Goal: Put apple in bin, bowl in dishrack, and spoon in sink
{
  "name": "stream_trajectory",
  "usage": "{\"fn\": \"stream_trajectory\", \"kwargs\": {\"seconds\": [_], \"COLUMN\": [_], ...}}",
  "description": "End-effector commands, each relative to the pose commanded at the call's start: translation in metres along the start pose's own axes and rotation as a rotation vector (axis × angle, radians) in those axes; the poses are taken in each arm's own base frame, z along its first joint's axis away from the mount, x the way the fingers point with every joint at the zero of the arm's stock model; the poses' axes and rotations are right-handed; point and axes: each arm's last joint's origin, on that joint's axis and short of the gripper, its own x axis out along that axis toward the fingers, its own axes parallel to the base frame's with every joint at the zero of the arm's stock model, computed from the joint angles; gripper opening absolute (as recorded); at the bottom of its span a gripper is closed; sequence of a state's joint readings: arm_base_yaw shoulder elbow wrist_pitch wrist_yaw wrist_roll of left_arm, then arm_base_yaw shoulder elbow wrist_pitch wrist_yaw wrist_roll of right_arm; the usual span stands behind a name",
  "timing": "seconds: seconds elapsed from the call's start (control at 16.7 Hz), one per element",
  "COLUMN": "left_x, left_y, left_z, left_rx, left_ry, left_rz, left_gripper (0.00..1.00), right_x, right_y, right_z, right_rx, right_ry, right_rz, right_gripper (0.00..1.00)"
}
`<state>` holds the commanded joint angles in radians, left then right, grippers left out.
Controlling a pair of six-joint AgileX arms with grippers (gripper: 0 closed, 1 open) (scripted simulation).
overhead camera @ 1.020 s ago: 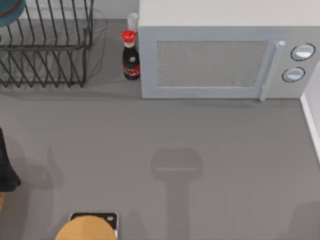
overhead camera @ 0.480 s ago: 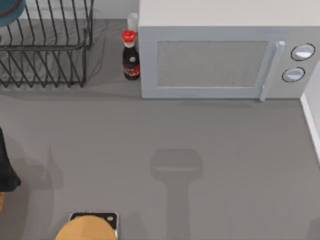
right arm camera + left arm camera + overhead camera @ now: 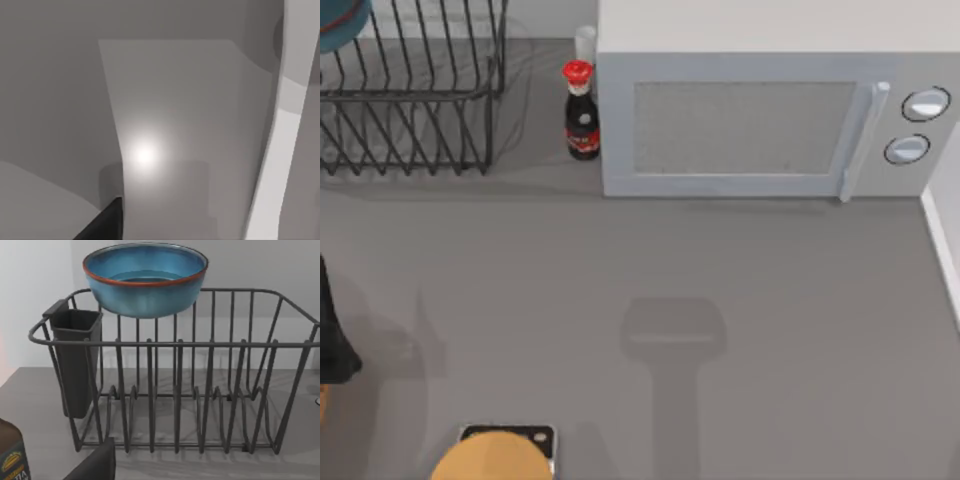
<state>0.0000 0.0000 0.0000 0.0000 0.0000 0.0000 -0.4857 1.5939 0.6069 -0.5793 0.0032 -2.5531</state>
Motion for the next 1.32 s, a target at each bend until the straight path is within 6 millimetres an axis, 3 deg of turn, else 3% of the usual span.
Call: {"fn": "stream_trajectory", "kwargs": {"seconds": [0.06, 0.84, 1.32], "left_x": [0.0000, 0.0000, 0.0000], "left_y": [0.0000, 0.0000, 0.0000], "left_z": [0.0000, 0.0000, 0.0000], "left_rx": [0.000, 0.000, 0.000], "left_ry": [0.000, 0.000, 0.000], "left_rz": [0.000, 0.000, 0.000], "left_gripper": [1.00, 1.00, 1.00], "right_x": [0.0000, 0.0000, 0.0000], "right_y": [0.0000, 0.0000, 0.0000], "right_z": [0.0000, 0.0000, 0.0000], "right_rx": [0.000, 0.000, 0.000], "right_ry": [0.000, 0.000, 0.000], "right_rz": [0.000, 0.000, 0.000], "right_gripper": [1.00, 0.02, 0.00]}}
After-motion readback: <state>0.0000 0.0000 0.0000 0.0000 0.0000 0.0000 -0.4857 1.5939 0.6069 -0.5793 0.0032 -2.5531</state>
